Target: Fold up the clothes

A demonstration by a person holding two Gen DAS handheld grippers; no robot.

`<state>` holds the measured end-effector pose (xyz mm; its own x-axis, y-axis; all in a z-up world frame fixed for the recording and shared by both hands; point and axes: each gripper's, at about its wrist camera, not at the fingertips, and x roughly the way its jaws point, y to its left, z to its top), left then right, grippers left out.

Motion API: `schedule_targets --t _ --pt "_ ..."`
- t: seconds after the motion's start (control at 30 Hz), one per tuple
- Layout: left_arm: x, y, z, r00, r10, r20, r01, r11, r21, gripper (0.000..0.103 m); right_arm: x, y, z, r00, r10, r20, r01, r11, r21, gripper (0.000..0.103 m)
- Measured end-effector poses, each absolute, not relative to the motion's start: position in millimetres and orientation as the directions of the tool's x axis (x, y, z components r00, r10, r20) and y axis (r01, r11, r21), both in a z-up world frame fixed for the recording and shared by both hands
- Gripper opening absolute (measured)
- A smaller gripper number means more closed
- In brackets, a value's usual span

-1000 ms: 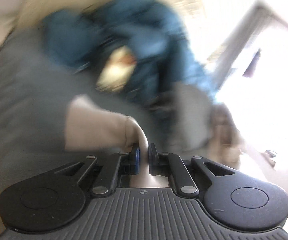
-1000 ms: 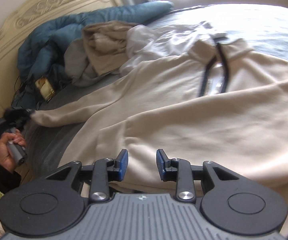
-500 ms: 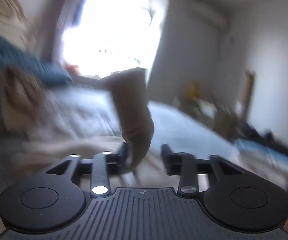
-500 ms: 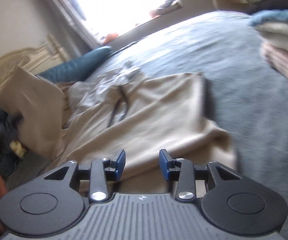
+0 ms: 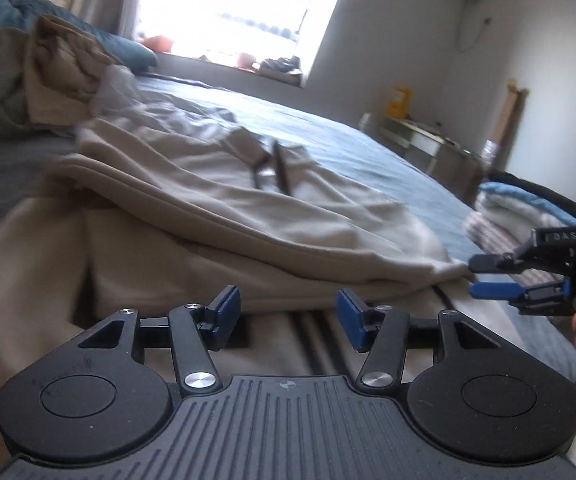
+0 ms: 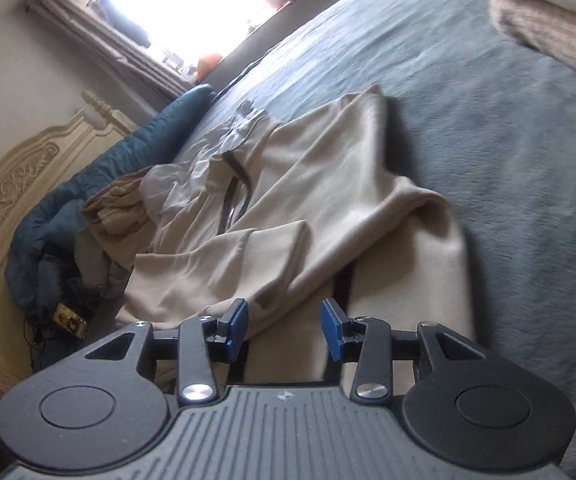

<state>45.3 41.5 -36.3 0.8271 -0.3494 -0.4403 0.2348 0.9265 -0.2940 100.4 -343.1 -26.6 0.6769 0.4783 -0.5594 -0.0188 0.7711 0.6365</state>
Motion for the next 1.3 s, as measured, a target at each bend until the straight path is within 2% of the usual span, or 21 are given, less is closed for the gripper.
schedule_targets --t 0.13,0.27,0.43,0.5,0.6,0.73,0.77,0.83,0.87,0.9,0.93,1.07,1.17,1.27,1.3 --pt "54.9 73.9 -29.9 0.879 -0.241 -0.411 0.146 0.958 -0.248 0.054 104.2 -305.1 -7.6 0.677 0.469 -0.568 -0.146 0.841 0.52 0.043" --pt "73.8 109.3 -25.6 0.904 -0.129 -0.408 0.065 0.984 -0.165 0.054 101.8 -257.0 10.4 0.69 0.444 -0.572 -0.32 0.895 0.309 0.043" --pt "114.2 125.0 -37.1 0.9 0.013 -0.435 0.054 0.989 0.14 0.054 95.8 -196.7 9.7 0.702 0.396 -0.592 -0.489 0.872 0.004 0.043" --pt "130.4 127.0 -44.7 0.895 0.037 -0.444 0.078 0.968 0.239 0.054 92.2 -174.0 6.2 0.712 0.37 -0.597 -0.537 0.834 -0.123 0.043" --pt "149.3 127.9 -54.5 0.895 0.044 -0.443 0.114 0.939 0.323 0.054 86.1 -148.7 -4.2 0.719 0.344 -0.603 -0.593 0.757 -0.276 0.043" --pt "166.6 129.3 -59.1 0.897 -0.022 -0.442 0.179 0.932 0.316 0.053 86.8 -127.0 -19.7 0.73 0.302 -0.613 -0.617 0.677 -0.4 0.041" --pt "171.1 130.4 -59.6 0.894 -0.042 -0.445 0.194 0.934 0.301 0.051 91.3 -125.4 -23.3 0.729 0.296 -0.617 -0.619 0.67 -0.41 0.04" --pt "178.5 134.2 -60.0 0.886 -0.085 -0.456 0.218 0.944 0.246 0.035 99.7 -124.7 -29.1 0.722 0.281 -0.633 -0.618 0.673 -0.406 0.038" --pt "179.5 137.7 -59.1 0.888 -0.085 -0.452 0.203 0.954 0.22 0.023 103.8 -125.0 -31.7 0.721 0.268 -0.639 -0.61 0.683 -0.402 0.036" --pt "179.7 141.6 -57.7 0.891 -0.078 -0.447 0.181 0.964 0.194 0.013 106.1 -127.5 -30.9 0.718 0.264 -0.644 -0.601 0.701 -0.384 0.01" --pt "179.9 145.5 -56.4 0.895 -0.071 -0.441 0.159 0.973 0.168 0.013 107.6 -131.0 -28.6 0.714 0.264 -0.648 -0.593 0.721 -0.36 0.006" --pt "162.9 159.8 -48.3 0.896 -0.05 -0.44 0.07 0.997 0.029 0.012 111.2 -143.8 -22.1 0.69 0.262 -0.675 -0.563 0.78 -0.272 0.006" --pt "156.1 151.7 -50.9 0.893 -0.014 -0.45 0.043 0.998 0.053 0.012 117.6 -150.5 -16.1 0.618 0.287 -0.732 -0.59 0.785 -0.189 0.013" --pt "156.4 149.7 -49.5 0.882 -0.007 -0.472 0.027 0.999 0.036 0.011 131.8 -161.6 20.0 0.558 0.423 -0.714 -0.607 0.794 -0.004 0.029" --pt "157.5 152.1 -48.1 0.875 -0.014 -0.484 0.019 1.0 0.006 0.011 140.6 -162.6 35.2 0.543 0.475 -0.693 -0.611 0.789 0.062 0.04"
